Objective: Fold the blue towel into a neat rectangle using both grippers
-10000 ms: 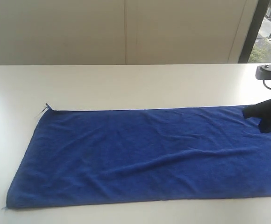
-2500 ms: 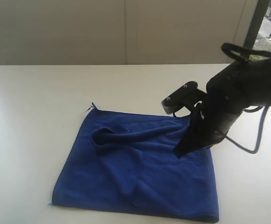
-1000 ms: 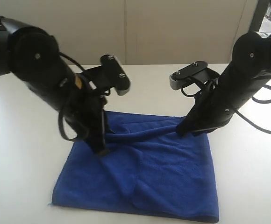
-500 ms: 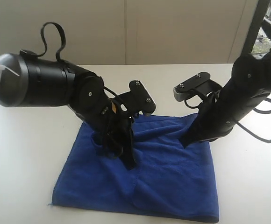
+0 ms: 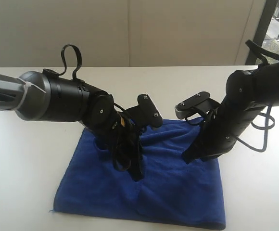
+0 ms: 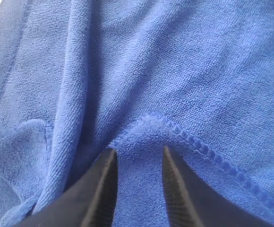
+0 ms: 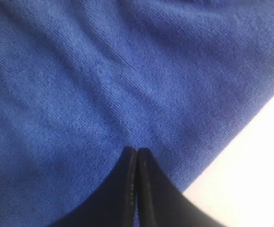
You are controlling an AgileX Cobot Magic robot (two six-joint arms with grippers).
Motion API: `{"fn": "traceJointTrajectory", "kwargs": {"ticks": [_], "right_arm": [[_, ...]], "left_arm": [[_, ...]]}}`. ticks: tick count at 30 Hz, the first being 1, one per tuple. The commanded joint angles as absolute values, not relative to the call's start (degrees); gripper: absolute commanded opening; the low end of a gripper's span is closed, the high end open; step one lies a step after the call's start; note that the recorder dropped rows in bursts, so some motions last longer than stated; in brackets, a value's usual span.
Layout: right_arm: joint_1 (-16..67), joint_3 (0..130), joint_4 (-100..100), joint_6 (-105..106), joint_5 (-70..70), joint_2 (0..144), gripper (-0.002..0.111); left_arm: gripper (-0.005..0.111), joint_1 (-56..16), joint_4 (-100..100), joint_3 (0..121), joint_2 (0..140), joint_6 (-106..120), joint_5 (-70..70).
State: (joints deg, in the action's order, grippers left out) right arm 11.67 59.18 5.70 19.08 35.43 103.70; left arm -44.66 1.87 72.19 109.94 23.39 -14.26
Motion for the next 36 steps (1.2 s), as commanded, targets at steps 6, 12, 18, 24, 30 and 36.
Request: {"fn": "traceJointTrajectory", "kwargs": {"ticks": [6,12,18,24,30,36], "right_arm": [[11.36,59.38,5.95,19.02,35.28,104.16,0.0],[11.36,59.38,5.95,19.02,35.5,104.16,0.0],[11.36,59.38,5.95,19.02,35.5,104.16,0.0],[11.36,59.38,6.6,19.02,35.5,104.16,0.0],[11.36,59.38,6.55,19.02,35.28,104.23,0.0],[11.36,59.38,6.55,19.02,35.62,104.23,0.0]], "left_arm": [[0.039,-44.78,2.71,71.96,111.2,24.3,-14.6],[0.033,-44.78,2.71,71.96,112.98,24.3,-14.9],[0.01,-44.78,2.71,71.96,113.22,24.3,-15.28],[0.0,-44.78,1.54,72.05,112.59,24.45,-17.98],[0.0,-44.78,0.76,72.05,108.97,24.45,-19.55],[0.0,-44.78,-0.79,72.05,105.66,24.45,-23.09]]}}
